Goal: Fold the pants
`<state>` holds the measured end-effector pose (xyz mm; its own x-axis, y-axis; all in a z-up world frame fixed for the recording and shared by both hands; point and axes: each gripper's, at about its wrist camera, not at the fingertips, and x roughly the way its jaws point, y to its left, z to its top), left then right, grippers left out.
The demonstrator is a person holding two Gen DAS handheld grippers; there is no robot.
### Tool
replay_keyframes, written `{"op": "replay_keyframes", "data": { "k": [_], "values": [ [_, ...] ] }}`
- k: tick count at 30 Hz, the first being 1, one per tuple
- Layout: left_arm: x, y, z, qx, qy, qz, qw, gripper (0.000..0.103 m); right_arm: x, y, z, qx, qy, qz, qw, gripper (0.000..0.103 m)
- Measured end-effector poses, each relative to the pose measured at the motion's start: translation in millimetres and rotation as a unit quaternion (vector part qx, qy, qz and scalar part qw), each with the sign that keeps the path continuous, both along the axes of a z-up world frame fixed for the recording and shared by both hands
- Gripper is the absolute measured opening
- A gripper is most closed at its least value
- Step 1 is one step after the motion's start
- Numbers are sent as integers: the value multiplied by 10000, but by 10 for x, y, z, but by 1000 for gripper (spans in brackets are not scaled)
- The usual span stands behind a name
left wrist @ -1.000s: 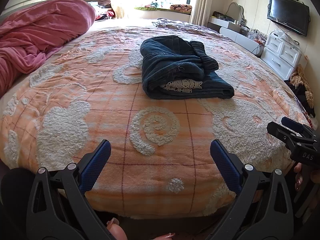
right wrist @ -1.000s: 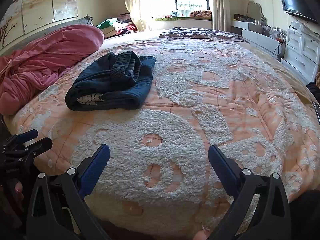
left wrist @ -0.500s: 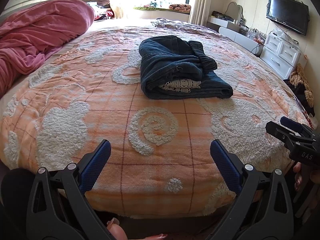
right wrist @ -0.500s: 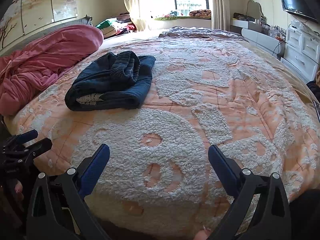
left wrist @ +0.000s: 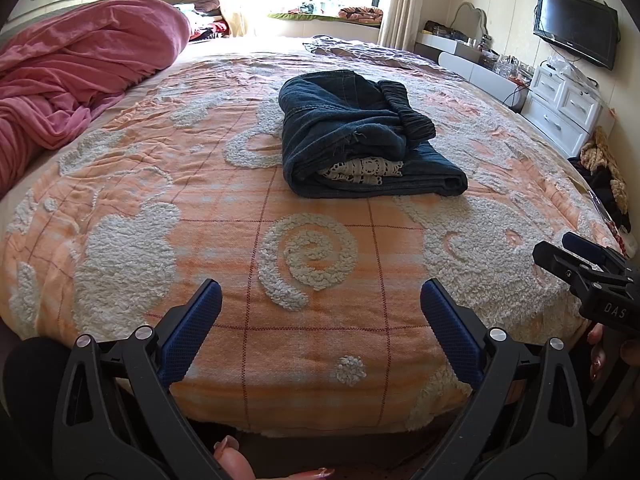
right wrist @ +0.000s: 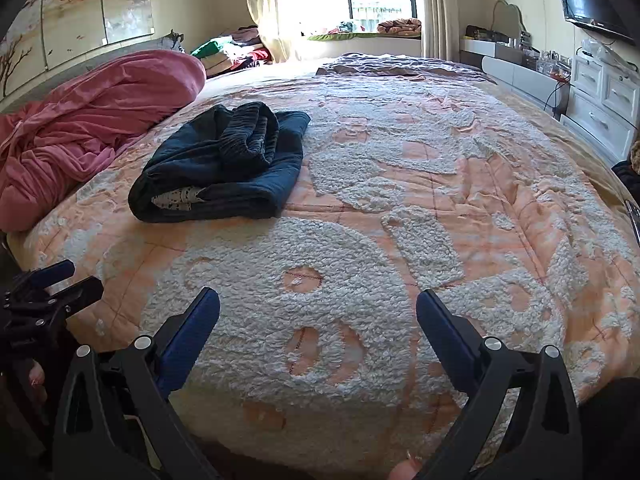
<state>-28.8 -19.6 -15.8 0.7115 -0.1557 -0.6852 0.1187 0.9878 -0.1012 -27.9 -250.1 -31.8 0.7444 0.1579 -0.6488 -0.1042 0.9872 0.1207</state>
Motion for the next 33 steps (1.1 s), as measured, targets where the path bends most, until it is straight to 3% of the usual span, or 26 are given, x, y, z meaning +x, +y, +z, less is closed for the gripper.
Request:
{"op": "replay_keyframes", "data": {
  "k": [19, 24, 29, 33],
  "values": [
    [12, -17, 9, 22, 71, -56, 10000, 93, 3, -13, -10, -43, 39, -71, 10000, 98],
    [49, -3, 65, 186, 90, 136, 9997, 93, 35, -99, 17, 16, 95, -193, 9998, 98],
    [227, 368, 273, -528, -93, 281, 9982, 93, 215, -584, 197, 391, 208, -678, 9967, 98],
    [813, 934, 343, -32, 178, 1221, 9923, 93, 524, -1334, 399, 208, 169, -1503, 9883, 98]
  ]
}}
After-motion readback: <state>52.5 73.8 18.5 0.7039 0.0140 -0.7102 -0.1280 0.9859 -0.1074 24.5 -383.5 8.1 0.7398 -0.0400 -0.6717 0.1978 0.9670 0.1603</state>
